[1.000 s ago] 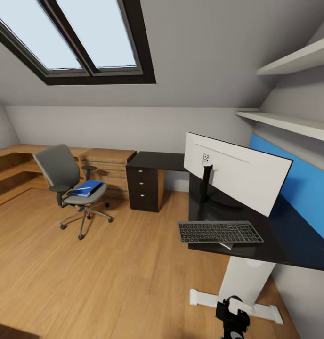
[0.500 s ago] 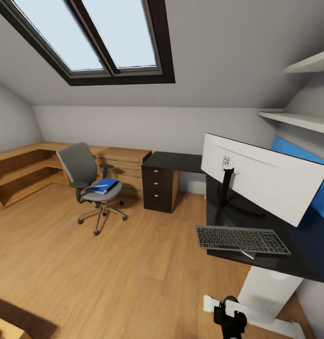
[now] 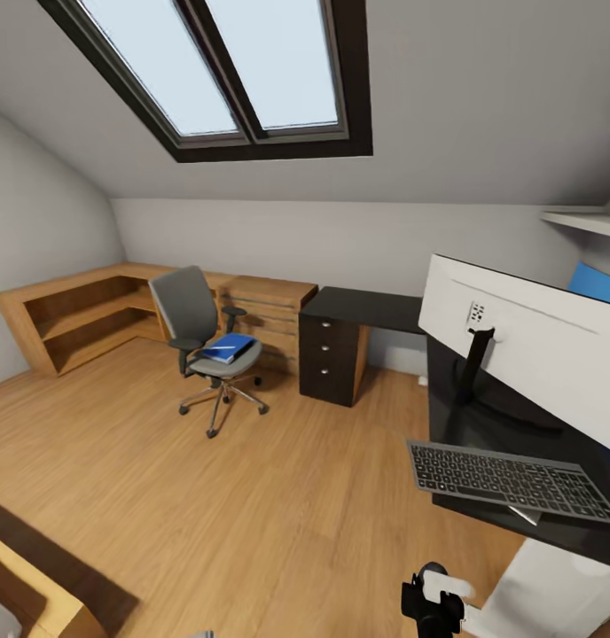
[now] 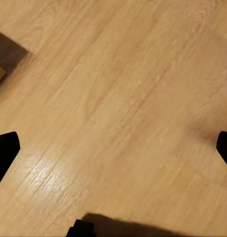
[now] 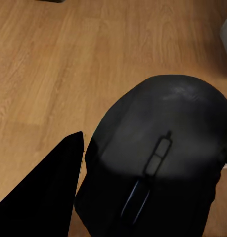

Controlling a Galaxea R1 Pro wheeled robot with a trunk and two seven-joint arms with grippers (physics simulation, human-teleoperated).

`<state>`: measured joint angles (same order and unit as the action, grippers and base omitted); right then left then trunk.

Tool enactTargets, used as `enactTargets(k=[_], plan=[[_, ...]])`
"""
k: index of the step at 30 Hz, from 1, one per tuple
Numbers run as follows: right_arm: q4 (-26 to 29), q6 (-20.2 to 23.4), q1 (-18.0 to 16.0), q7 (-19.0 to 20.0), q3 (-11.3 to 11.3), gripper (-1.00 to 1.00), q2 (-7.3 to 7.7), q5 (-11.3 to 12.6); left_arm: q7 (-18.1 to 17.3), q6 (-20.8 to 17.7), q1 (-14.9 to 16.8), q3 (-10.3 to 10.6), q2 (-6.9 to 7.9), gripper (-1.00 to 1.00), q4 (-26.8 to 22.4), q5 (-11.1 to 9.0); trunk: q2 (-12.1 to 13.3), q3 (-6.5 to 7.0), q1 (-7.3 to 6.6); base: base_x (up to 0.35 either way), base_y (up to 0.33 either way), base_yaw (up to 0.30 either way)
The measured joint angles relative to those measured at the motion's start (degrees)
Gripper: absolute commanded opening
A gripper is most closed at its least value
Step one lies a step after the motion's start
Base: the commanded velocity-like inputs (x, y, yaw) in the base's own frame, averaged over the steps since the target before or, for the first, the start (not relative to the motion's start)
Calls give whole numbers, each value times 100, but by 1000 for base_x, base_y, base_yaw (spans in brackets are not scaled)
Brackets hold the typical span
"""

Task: In the bedroom, organize the workspace by keeping the computer under the desk, ensuring the monitor is on the desk, placing the keyboard on the desk next to the monitor, placing the mouse on the desk next to the keyboard, moving the folder from the swivel chair onto the desk next to the mouse, stacking the notebook on top of the folder with the pen on top of the notebook, and positioning the swivel chair next to the desk.

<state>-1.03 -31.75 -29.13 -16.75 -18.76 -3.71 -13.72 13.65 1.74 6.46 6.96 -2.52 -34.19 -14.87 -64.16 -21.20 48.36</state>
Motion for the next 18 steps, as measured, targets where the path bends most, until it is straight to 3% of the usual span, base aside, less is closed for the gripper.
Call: enactTargets(k=[7, 9, 10, 11, 18], plan=[[-9, -2, 38, 1, 1, -100, -13, -513, -4, 1, 0, 1, 0, 100, 1, 0, 1, 0, 2, 23, 10, 7], [-15, -6, 47, 44, -1, -100, -30, -554, -4, 6, -1, -1, -1, 100, -1, 0, 0, 0, 1, 157, 213, 0], [-13, -5, 46, 346, 7, -100, -25, -566, -4, 8, -2, -2, 5, 100, -1, -1, -1, 0, -1, 227, 248, 0], [-11, -7, 48, 410, 1, -100, -22, -561, -4, 9, -1, -2, 7, 100, -1, -1, 0, 0, 0, 231, 250, 0], [-8, -7, 49, 528, -2, -100, -7, -566, -4, 12, -3, -2, 3, 100, 33, 0, 0, 0, -1, 247, 256, 0]])
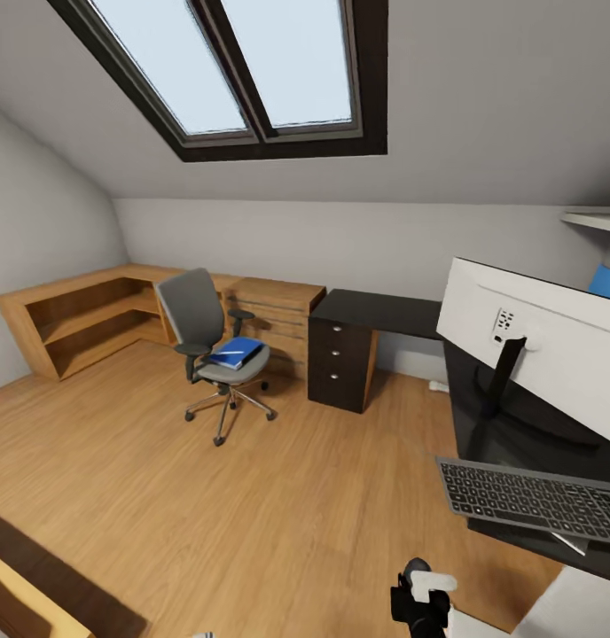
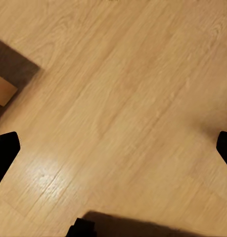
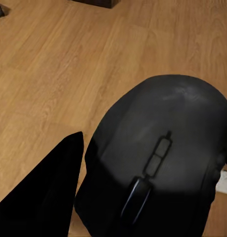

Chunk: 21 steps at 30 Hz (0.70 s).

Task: In the bedroom, organize the workspace by keeping the computer under the desk, ensuring the monitor is on the desk, placing the keyboard on the desk next to the monitor, placing the mouse on the desk next to the keyboard, moving the folder from the swivel chair onto the desk next to the mouse, stacking the notebook on top of the folder with the pen on top of the notebook, and positioning the swivel chair next to the desk.

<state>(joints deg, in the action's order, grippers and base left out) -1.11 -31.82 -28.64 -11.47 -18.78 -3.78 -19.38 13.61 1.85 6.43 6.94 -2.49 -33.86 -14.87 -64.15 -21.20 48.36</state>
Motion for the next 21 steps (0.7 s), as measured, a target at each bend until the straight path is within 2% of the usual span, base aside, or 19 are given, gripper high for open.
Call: enactTargets(k=[6, 21], plan=[[0, 0, -1, 0, -1, -100, 8, -1, -1, -2, 0, 1, 5, 100, 19, -5, 0, 0, 0, 274, 211, 0], [7, -2, 1, -11, -9, -100, 24, 17, 17, -10, 2, -5, 20, 100, 45, -15, 0, 0, -1, 327, 84, 0]])
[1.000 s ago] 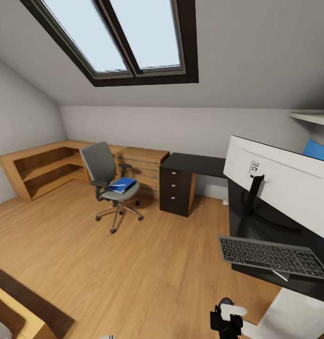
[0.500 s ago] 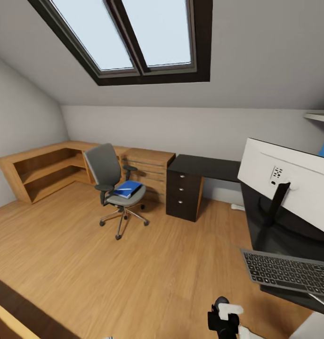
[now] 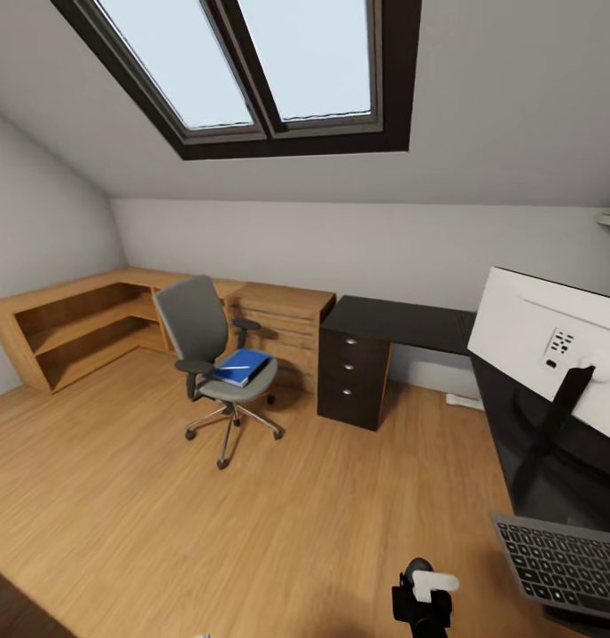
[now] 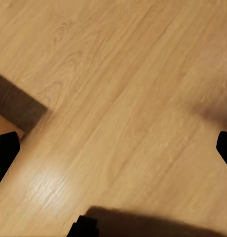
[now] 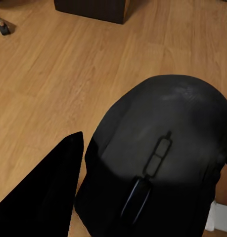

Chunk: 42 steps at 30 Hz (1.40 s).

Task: In the bedroom, organize the workspace by keeping the computer under the desk, ensuring the monitor is on the desk, placing the keyboard on the desk next to the monitor, placing the mouse on the desk next to the keyboard, moving the folder from the swivel chair onto the desk next to the mouse, stacking the notebook on top of the folder with the pen on top of the notebook, and positioning the swivel chair next to the desk.

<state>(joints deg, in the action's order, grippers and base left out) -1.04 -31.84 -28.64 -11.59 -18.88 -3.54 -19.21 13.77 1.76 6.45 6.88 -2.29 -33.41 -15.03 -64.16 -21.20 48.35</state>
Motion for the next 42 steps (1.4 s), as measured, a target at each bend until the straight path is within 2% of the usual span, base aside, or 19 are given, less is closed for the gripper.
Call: enactTargets(k=[11, 19, 24, 31, 42], plan=[[1, -9, -1, 1, -1, -100, 3, 4, 0, 0, 0, 9, -11, 100, 249, 6, 0, 1, 0, 331, 71, -19], [1, -11, 0, 1, -2, -100, 3, 4, -3, -7, 2, 18, -16, 100, 259, 7, 0, 20, 0, 321, 14, -217], [1, -11, 1, 3, -1, -100, 3, 3, -3, 1, 2, 32, -22, 100, 259, 20, 0, 34, 3, 103, 1, -243], [1, -10, -1, 1, 1, -100, 3, 0, 9, 7, 0, 11, -15, 100, 258, 6, 280, 176, -150, 7, 0, -191], [1, -9, 1, -1, 0, -100, 2, -4, 25, 8, 1, -1, -14, 100, 257, -5, 721, 377, -391, 0, 0, -20]])
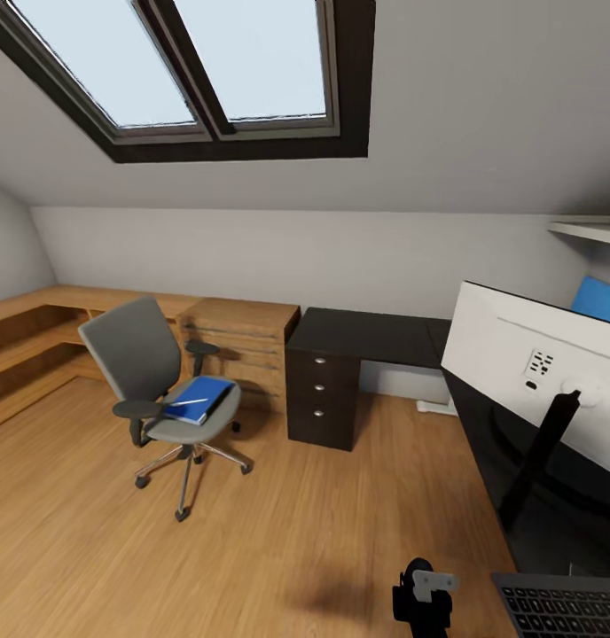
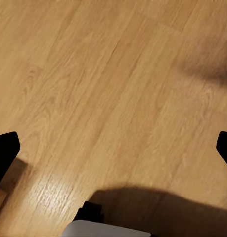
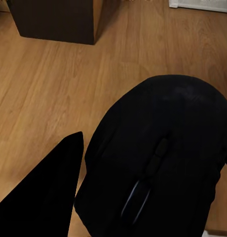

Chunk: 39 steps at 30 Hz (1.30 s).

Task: In the bedroom, organize the workspace by keeping the computer under the desk, ensuring the monitor is on the desk, placing the keyboard on the desk next to the monitor, placing the mouse on the desk next to the keyboard, moving the folder from the swivel chair onto the desk next to the mouse, stacking the notebook on top of the folder with the pen on top of the notebook, and positioning the swivel chair next to the desk.

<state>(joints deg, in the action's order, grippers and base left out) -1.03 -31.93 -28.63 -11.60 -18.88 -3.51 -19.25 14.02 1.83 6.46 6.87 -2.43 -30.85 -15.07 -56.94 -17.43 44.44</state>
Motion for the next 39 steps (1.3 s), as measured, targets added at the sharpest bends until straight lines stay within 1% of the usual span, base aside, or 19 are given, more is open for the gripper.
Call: enactTargets(k=[6, 19, 25, 39], plan=[[5, -1, -2, 5, -1, -100, 9, -2, -7, 0, -2, -4, 0, 100, 0, -8, 241, 108, -134, 116, 0, -1], [2, 1, -2, 6, 8, -100, 69, -16, -19, 0, -1, -13, 6, 100, 0, -15, 762, 342, -421, 324, 0, 0], [-5, -8, -1, 8, 6, -100, 41, -10, -25, 0, -1, -22, 0, 100, 0, -15, 1003, 450, -553, 333, 0, 0], [-6, -8, -2, 6, 8, -100, 35, -10, -25, 0, 0, -22, -7, 100, 0, -15, 1566, 702, -861, 333, 0, 0]])
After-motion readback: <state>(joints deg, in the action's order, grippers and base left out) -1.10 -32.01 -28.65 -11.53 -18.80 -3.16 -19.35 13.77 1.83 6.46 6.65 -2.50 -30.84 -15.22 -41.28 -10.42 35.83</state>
